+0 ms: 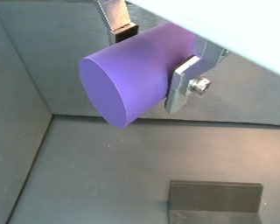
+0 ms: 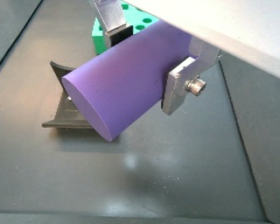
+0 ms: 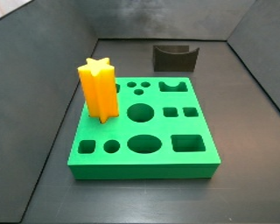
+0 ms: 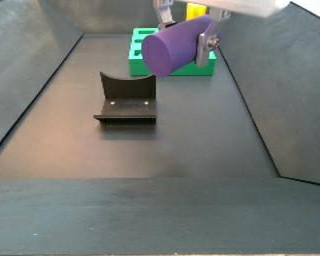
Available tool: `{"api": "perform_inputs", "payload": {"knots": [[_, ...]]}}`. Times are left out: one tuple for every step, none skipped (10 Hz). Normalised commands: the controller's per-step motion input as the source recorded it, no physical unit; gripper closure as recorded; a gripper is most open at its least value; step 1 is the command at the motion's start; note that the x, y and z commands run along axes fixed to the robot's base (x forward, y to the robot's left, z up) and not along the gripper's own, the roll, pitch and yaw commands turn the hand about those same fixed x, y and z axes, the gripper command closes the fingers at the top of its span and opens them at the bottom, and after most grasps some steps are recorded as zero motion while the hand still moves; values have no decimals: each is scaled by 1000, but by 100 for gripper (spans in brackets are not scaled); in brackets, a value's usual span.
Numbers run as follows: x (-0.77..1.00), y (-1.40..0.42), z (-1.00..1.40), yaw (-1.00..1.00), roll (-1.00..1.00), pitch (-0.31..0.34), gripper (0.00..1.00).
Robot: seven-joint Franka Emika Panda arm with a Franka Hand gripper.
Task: Pick up the round object. Move up. Place the round object on the fixture. Regrasp the round object. Move to above the board. Insert the round object.
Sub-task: Place the round object on the fixture.
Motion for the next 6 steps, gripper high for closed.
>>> {"api": "perform_inputs", "payload": {"knots": [[1000,-674,-294,1000,-12,86,100],[1000,-587,-258,1000,-7,84,100],[1000,-520,-229,1000,-6,86,100],[1000,-472,-207,1000,-8,95,100],[1000,-443,-194,1000,-8,100,100],[1000,-366,-161,1000,-6,122,100]]}}
